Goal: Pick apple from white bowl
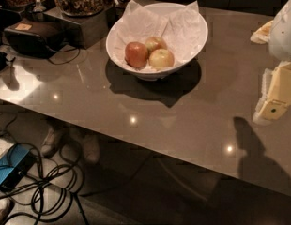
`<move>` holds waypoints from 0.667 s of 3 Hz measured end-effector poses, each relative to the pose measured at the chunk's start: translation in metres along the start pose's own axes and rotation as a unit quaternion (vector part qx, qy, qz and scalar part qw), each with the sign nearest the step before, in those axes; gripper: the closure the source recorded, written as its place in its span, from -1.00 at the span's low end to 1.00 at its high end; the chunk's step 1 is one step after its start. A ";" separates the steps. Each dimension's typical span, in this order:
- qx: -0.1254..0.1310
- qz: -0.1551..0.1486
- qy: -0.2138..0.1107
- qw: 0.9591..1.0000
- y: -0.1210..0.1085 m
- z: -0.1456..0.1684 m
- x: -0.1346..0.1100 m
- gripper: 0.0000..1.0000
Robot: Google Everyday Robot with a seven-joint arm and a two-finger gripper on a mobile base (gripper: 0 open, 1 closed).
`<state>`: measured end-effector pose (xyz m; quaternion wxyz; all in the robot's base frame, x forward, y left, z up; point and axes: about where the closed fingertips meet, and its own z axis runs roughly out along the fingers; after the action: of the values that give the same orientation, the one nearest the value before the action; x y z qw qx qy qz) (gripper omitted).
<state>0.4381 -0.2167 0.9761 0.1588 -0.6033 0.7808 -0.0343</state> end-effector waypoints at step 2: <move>-0.010 0.012 0.006 1.000 -0.009 0.002 -0.012 -1.00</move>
Offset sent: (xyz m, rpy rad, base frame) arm 0.0494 0.0406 0.0100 0.0009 0.1391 -0.0962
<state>0.4501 -0.2070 0.9792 0.1489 -0.5953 0.7891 -0.0281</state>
